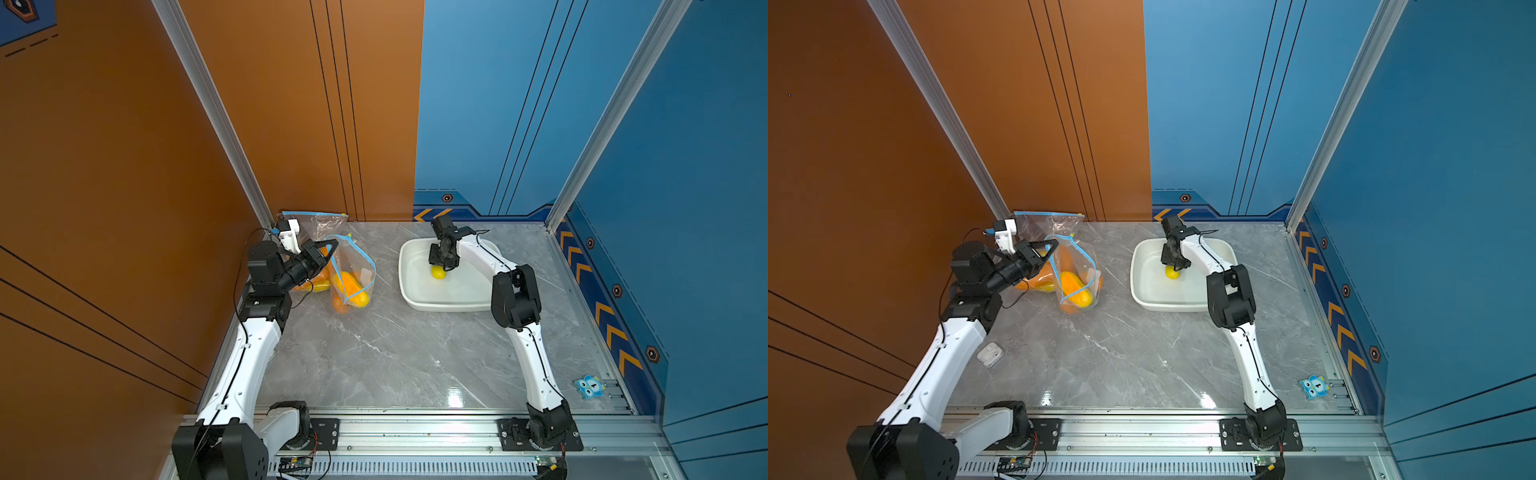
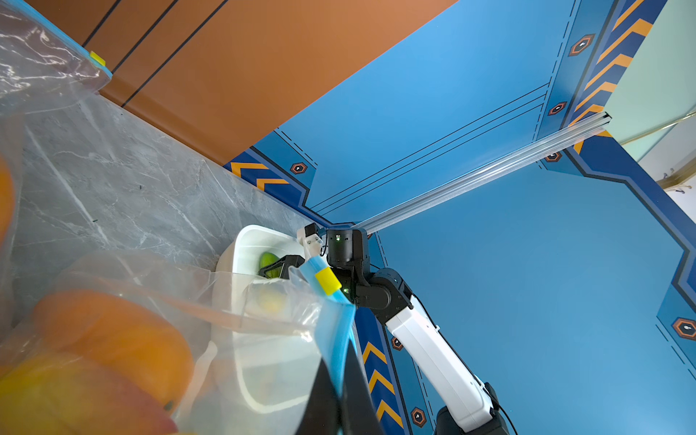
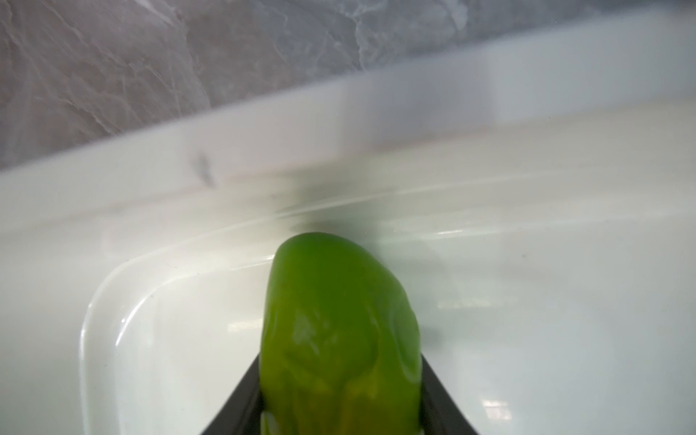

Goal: Place the mango in a zip-top bag and seal the zipper
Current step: Pick up the mango from the basket, then place the mango in the zipper food storage bag.

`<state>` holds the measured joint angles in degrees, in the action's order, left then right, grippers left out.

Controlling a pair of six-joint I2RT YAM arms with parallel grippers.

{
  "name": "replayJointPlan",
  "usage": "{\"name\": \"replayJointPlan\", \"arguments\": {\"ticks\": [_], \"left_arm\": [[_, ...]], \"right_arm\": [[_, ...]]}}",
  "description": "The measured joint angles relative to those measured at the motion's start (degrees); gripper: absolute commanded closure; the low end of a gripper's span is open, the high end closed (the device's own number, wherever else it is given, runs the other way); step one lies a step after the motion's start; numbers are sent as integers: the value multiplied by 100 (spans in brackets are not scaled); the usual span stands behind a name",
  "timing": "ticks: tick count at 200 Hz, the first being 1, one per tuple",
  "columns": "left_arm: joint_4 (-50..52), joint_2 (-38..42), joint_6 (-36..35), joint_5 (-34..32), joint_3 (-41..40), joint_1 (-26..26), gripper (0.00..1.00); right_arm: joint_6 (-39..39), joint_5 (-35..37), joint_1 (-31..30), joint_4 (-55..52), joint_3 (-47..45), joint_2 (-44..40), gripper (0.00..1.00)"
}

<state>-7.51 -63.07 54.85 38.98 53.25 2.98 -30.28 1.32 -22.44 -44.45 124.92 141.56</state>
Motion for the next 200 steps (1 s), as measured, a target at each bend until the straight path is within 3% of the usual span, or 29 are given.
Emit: {"name": "replayJointPlan", "arguments": {"ticks": [27,56,83,107,145,200], "left_arm": [[0,7,0,-2,0,-7,100],[0,7,0,0,0,-7,100],[0,2,0,0,0,-7,100],[0,-4,-2,0,0,-7,100],[0,-55,0,2,0,-4,100],[-2,-129,0,4,0,-4,100]], "right_arm": [[33,-271,-92,42,-131,-328,71],[28,-573,-356,678,-955,-1707,73],[24,-741,-909,2367,-2055,-3497,73],[26,-944,-1585,4105,-2774,-4441,73],[173,-1248,-2389,5807,-3086,-4251,72],[415,-1425,-2734,6642,-3519,-3512,67]]}}
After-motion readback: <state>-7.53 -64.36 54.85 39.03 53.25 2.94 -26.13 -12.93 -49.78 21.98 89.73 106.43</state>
